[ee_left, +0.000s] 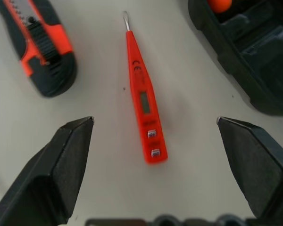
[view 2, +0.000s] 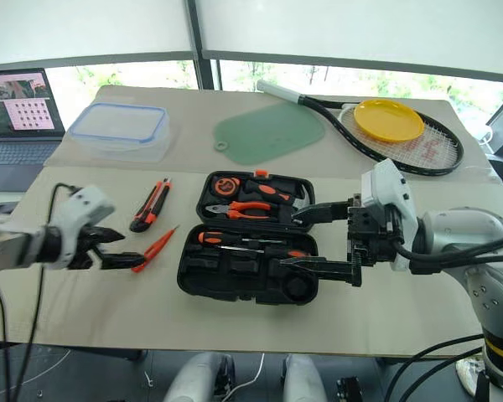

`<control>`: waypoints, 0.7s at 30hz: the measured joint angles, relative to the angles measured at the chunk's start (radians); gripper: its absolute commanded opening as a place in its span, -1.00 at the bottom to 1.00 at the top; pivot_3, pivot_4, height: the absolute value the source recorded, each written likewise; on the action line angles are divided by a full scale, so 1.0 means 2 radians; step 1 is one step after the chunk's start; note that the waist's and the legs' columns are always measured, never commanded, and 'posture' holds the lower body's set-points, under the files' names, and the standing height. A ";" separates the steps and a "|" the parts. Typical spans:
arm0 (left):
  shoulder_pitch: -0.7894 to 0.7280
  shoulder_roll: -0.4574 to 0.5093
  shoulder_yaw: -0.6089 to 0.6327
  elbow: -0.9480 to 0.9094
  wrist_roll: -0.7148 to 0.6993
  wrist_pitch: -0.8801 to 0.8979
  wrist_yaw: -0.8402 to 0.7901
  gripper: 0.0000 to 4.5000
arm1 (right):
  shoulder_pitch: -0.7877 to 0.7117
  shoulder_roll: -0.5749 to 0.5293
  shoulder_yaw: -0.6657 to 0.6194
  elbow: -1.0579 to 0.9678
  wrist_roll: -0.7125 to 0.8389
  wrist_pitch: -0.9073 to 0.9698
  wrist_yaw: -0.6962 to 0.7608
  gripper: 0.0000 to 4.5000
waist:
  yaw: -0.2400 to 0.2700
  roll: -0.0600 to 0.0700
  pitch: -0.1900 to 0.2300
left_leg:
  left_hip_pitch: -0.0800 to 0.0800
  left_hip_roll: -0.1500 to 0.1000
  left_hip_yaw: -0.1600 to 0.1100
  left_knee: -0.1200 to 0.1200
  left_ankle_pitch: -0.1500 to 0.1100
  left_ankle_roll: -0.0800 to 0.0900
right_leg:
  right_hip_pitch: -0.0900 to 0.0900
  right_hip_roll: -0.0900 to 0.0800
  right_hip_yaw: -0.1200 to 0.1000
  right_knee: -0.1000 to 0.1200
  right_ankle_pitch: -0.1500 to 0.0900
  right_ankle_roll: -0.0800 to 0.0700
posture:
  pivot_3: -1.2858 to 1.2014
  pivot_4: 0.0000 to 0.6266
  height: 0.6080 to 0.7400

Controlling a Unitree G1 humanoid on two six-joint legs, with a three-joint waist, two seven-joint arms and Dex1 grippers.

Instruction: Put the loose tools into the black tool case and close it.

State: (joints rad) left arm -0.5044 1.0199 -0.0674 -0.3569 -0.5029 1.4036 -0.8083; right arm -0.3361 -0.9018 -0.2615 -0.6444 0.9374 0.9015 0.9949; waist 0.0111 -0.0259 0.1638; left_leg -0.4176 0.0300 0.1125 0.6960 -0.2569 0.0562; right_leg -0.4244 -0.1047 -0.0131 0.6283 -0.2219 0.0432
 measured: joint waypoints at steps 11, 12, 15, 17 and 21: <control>-0.096 -0.020 -0.152 0.082 0.057 -0.033 0.008 0.30 | 0.035 0.005 -0.015 -0.042 0.050 0.000 -0.078 1.00 | 0.001 -0.001 0.000 | 0.000 0.000 0.000 0.000 0.000 0.000 | 0.000 0.000 0.000 0.000 0.000 0.000 | 0.03 -0.52 0.98; -0.097 -0.020 -0.154 0.088 0.061 -0.038 0.007 0.15 | 0.038 0.004 -0.016 -0.043 0.054 0.000 -0.084 1.00 | 0.001 -0.001 0.000 | 0.000 0.000 0.000 0.000 0.000 0.000 | 0.000 0.000 0.000 0.000 0.000 0.000 | 0.03 -0.52 0.98; -0.098 -0.021 -0.155 0.095 0.069 -0.044 0.004 -0.35 | 0.041 0.000 -0.022 -0.043 0.065 0.000 -0.094 1.00 | 0.001 -0.001 0.000 | 0.000 0.000 0.000 0.000 0.000 0.000 | 0.001 0.000 0.000 0.000 0.000 0.000 | 0.03 -0.52 0.98; -0.098 -0.023 -0.155 0.096 0.072 -0.045 0.003 -0.65 | 0.041 -0.004 -0.025 -0.043 0.069 0.000 -0.098 1.00 | 0.002 -0.001 0.000 | 0.000 0.000 0.000 0.000 0.000 0.000 | 0.001 0.000 0.000 0.000 0.000 0.000 | 0.03 -0.52 0.98; -0.094 -0.030 -0.150 0.096 0.074 -0.053 0.000 -0.80 | 0.043 -0.011 -0.031 -0.043 0.073 -0.001 -0.100 1.00 | 0.003 0.000 0.000 | 0.001 0.000 0.000 0.000 0.000 0.001 | 0.001 -0.001 0.000 0.000 0.000 0.000 | 0.03 -0.52 0.98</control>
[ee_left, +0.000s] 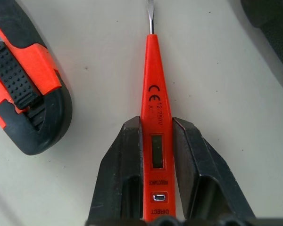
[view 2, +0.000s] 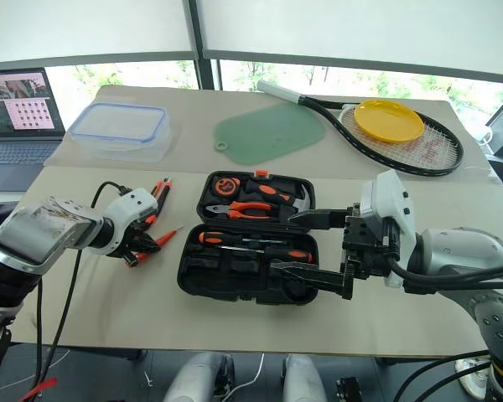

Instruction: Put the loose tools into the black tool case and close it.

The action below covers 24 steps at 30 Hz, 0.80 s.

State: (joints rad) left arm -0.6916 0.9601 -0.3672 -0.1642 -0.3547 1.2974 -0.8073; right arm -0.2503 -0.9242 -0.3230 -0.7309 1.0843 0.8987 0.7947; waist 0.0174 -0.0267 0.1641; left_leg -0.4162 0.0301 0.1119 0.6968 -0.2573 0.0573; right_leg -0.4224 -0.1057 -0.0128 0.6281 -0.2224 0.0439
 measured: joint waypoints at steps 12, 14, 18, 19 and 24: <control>-0.115 0.017 -0.022 0.078 0.060 -0.237 -0.130 -0.80 | 0.067 -0.020 -0.035 -0.003 0.006 -0.002 0.011 1.00 | 0.011 -0.001 0.001 | -0.003 0.000 -0.001 0.003 0.000 0.001 | -0.001 0.000 -0.002 0.000 0.000 0.000 | 0.03 -0.52 0.98; -0.148 -0.007 -0.024 0.091 0.070 -0.286 -0.165 -0.80 | 0.074 -0.021 -0.039 -0.003 0.009 -0.004 0.015 1.00 | 0.012 -0.001 0.001 | -0.003 0.000 0.000 0.004 -0.001 0.002 | 0.000 0.000 -0.001 -0.001 0.001 0.001 | 0.03 -0.52 0.98; -0.144 -0.046 -0.075 0.087 0.079 -0.328 -0.243 -0.80 | 0.077 -0.021 -0.039 -0.003 0.008 -0.008 0.016 1.00 | 0.007 -0.001 0.001 | -0.004 0.000 0.000 0.004 -0.002 0.003 | -0.001 0.000 0.000 -0.001 0.001 0.002 | 0.03 -0.52 0.98; -0.138 -0.052 -0.092 0.084 0.085 -0.339 -0.261 -0.80 | 0.078 -0.022 -0.039 -0.003 0.008 -0.008 0.015 1.00 | 0.005 -0.001 0.001 | -0.004 0.000 0.000 0.004 -0.001 0.003 | -0.001 0.000 0.000 -0.001 0.001 0.002 | 0.03 -0.52 0.98; -0.142 -0.082 -0.125 0.079 0.121 -0.366 -0.304 -0.80 | 0.086 -0.022 -0.043 -0.004 0.011 -0.008 0.009 1.00 | 0.003 -0.001 0.001 | -0.004 0.000 0.000 0.005 -0.001 0.002 | -0.001 0.001 0.000 -0.001 0.001 0.002 | 0.03 -0.52 0.98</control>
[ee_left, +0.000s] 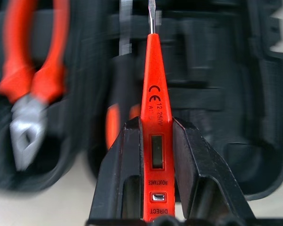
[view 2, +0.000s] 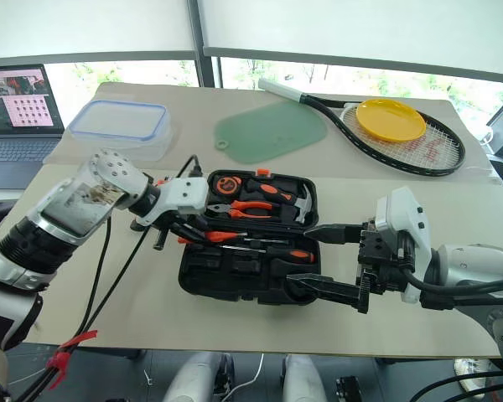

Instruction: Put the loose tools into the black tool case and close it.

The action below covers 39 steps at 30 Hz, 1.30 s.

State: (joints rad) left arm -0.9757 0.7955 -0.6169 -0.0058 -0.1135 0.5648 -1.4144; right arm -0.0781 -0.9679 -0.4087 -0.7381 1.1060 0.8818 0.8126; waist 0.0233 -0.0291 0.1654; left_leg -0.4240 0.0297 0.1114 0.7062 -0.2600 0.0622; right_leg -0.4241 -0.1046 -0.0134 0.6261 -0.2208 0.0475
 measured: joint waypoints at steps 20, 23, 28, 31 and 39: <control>-0.001 -0.079 -0.039 0.022 0.078 0.066 -0.014 -0.80 | 0.014 0.002 -0.001 -0.014 0.009 -0.003 -0.044 1.00 | 0.001 0.000 0.000 | -0.001 0.000 -0.001 0.003 -0.001 0.001 | 0.000 0.000 0.000 0.001 0.000 0.001 | 0.03 -0.52 0.98; -0.001 -0.078 -0.039 0.022 0.081 0.066 -0.019 -0.80 | 0.014 0.002 -0.001 -0.014 0.009 -0.003 -0.048 1.00 | 0.001 0.000 0.000 | -0.001 0.000 -0.001 0.003 -0.001 0.001 | 0.000 0.000 0.000 0.001 0.000 0.001 | 0.03 -0.52 0.98; 0.003 -0.062 -0.038 0.017 0.079 0.063 -0.034 0.08 | 0.014 0.003 -0.001 -0.014 0.009 -0.004 -0.049 1.00 | -0.001 0.000 0.000 | -0.001 0.001 -0.001 0.003 -0.001 0.001 | 0.000 0.000 0.000 0.001 0.000 0.001 | 0.03 -0.52 0.98; 0.005 -0.052 -0.025 0.006 0.063 0.073 -0.047 0.58 | 0.011 0.007 0.002 -0.014 0.009 -0.004 -0.051 1.00 | -0.002 0.000 0.000 | -0.001 0.001 -0.001 0.003 -0.001 0.001 | 0.000 0.000 0.000 0.001 0.000 0.001 | 0.03 -0.52 0.98; 0.016 -0.025 0.103 -0.020 -0.028 0.119 -0.050 0.63 | 0.011 0.007 0.003 -0.005 0.009 -0.004 -0.050 1.00 | -0.002 0.000 0.000 | -0.001 0.001 -0.001 0.003 -0.001 0.001 | 0.000 0.000 0.000 0.001 0.000 0.001 | 0.03 -0.52 0.98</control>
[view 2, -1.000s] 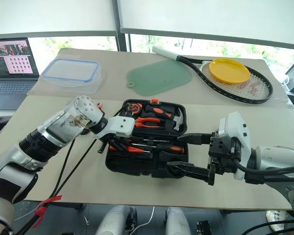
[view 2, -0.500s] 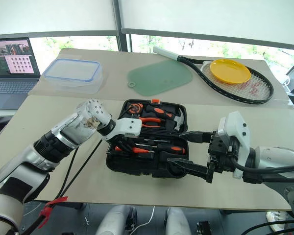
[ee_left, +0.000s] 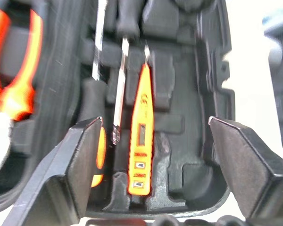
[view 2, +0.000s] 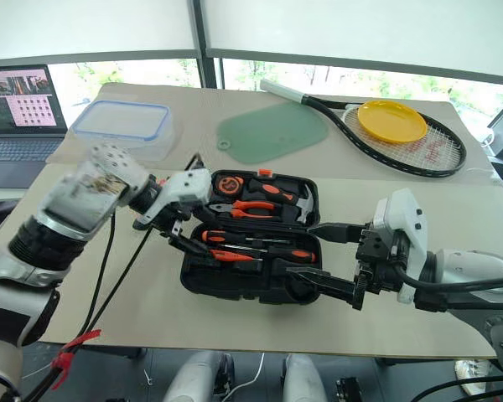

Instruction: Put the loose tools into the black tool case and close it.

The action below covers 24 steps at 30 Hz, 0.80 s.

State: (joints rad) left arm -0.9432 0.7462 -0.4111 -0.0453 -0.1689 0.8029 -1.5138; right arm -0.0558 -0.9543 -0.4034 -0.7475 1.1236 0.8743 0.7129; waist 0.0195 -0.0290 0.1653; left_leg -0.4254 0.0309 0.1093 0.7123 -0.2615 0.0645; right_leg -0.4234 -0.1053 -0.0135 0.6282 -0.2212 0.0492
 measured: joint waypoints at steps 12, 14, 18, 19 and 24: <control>0.155 -0.068 0.056 0.043 -0.022 -0.172 0.079 -0.99 | -0.002 0.000 0.001 0.007 0.001 0.000 -0.004 1.00 | -0.002 0.000 0.000 | 0.000 0.000 0.000 0.000 0.000 0.000 | 0.000 0.000 0.000 0.000 0.000 0.000 | 0.03 -0.52 0.98; 0.157 -0.067 0.054 0.049 -0.008 -0.195 0.091 -0.99 | -0.003 0.000 0.000 0.010 0.009 0.000 -0.006 1.00 | 0.000 0.000 0.000 | 0.000 0.000 0.000 0.000 0.000 0.000 | 0.000 -0.001 0.000 0.000 0.000 0.000 | 0.03 -0.52 0.98; 0.162 -0.069 0.048 0.065 0.009 -0.220 0.105 -0.99 | -0.003 -0.001 0.000 0.011 0.017 0.000 -0.013 1.00 | 0.000 0.000 0.000 | 0.000 0.000 0.000 0.000 0.000 0.000 | 0.000 -0.001 0.000 0.000 0.000 0.000 | 0.03 -0.52 0.98; 0.162 -0.070 0.048 0.067 0.010 -0.225 0.106 -0.99 | -0.003 -0.001 0.000 0.011 0.019 0.000 -0.014 1.00 | 0.000 0.000 0.000 | 0.000 0.000 0.000 0.000 0.000 0.000 | 0.000 -0.001 0.000 0.000 0.000 0.000 | 0.03 -0.52 0.98; 0.171 -0.071 0.050 0.067 0.010 -0.240 0.110 -0.99 | -0.004 -0.001 0.004 0.011 0.020 0.000 -0.018 1.00 | -0.001 0.000 0.000 | 0.001 0.000 0.000 0.000 0.000 0.000 | 0.000 -0.001 0.000 0.000 0.000 0.000 | 0.03 -0.52 0.98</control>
State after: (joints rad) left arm -0.6006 0.6035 -0.3119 0.0887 -0.1480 0.3224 -1.2929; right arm -0.0638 -0.9572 -0.3963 -0.7261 1.1634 0.8749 0.6770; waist 0.0175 -0.0282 0.1648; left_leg -0.4242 0.0310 0.1100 0.7121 -0.2619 0.0649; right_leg -0.4225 -0.1065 -0.0136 0.6284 -0.2208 0.0490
